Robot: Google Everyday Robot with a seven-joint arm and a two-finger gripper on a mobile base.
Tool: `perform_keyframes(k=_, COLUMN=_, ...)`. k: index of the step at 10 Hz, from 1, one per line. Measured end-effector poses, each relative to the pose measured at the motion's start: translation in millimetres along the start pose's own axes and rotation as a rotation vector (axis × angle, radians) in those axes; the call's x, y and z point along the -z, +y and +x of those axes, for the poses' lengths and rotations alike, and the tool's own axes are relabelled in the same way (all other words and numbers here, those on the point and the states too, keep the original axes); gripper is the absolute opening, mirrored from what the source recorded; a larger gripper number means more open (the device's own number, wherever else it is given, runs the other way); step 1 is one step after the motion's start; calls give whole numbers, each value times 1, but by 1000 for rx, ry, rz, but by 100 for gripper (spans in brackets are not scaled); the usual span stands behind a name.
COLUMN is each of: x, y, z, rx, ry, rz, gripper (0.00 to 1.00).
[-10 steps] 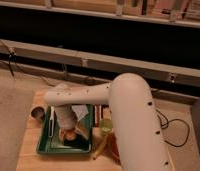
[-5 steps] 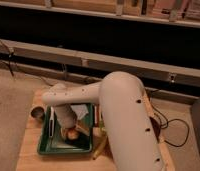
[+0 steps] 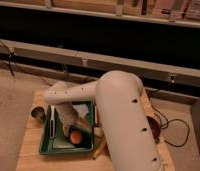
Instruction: Place apple in table surface
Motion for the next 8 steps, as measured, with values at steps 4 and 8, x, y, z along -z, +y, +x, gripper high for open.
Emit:
perform_keyframes(k=4, x=-6, y=3, z=12, rx=9, ry=-16, rz=-8, gripper=44)
perform_keyframes(k=8, x=-1, y=-5, z=14, rx=17, ry=-23, rz=3, gripper=3)
